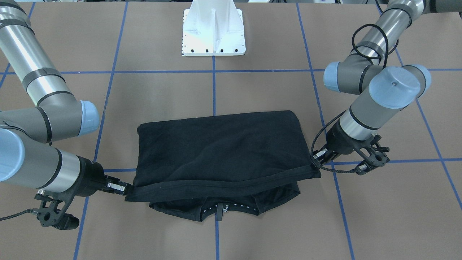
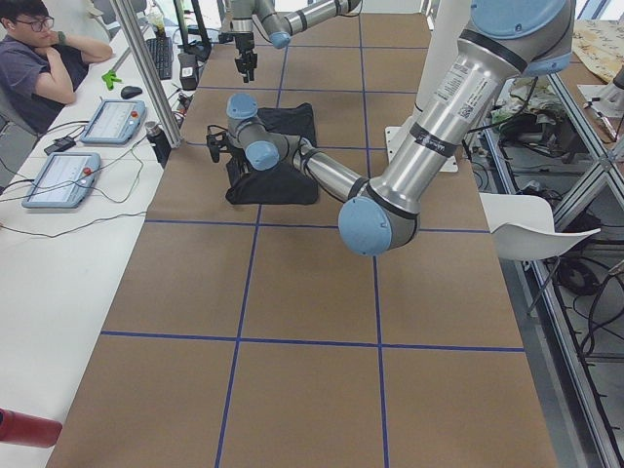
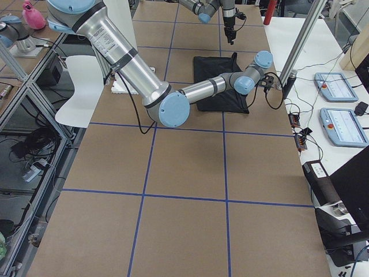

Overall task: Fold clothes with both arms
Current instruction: 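Open both grippers and raise them off the folded shirt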

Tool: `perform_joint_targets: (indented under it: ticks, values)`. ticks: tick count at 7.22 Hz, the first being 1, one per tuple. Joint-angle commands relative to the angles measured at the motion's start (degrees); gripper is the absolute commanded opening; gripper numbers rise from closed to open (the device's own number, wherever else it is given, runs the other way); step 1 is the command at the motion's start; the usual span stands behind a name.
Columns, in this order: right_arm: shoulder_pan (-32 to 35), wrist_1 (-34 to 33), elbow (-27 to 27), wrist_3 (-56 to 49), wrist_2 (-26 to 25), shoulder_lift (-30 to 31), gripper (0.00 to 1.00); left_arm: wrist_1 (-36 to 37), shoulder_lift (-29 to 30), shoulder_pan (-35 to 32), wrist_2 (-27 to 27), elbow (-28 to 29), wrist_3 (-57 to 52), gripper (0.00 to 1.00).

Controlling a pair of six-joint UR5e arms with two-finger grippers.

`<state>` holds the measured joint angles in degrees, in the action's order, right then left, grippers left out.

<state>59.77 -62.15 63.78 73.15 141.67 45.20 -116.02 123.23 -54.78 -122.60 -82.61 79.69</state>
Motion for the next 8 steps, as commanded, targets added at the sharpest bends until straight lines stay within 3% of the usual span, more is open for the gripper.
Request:
perform_joint_targets:
  ticks: [1, 3, 6, 8]
  values:
    - [-0.17, 0.1, 0.29, 0.14, -0.08, 0.15, 1.0, 0.0, 0.08, -1.37, -0.09, -0.01, -0.15, 0.99]
    - [-3.06, -0.34, 3.88, 0.5, -0.95, 3.03, 1.0, 0.7, 0.35, -3.13, -0.27, -1.05, -0.15, 0.99]
    - [-10.43, -0.52, 14.58, 0.94, -2.89, 13.73, 1.0, 1.66, 0.08, -3.75, -0.27, -2.98, -0.15, 0.99]
    - [-12.82, -0.52, 18.73, 1.11, -2.72, 18.23, 1.0, 2.37, 0.26, -3.66, -0.18, -4.13, -0.15, 0.99]
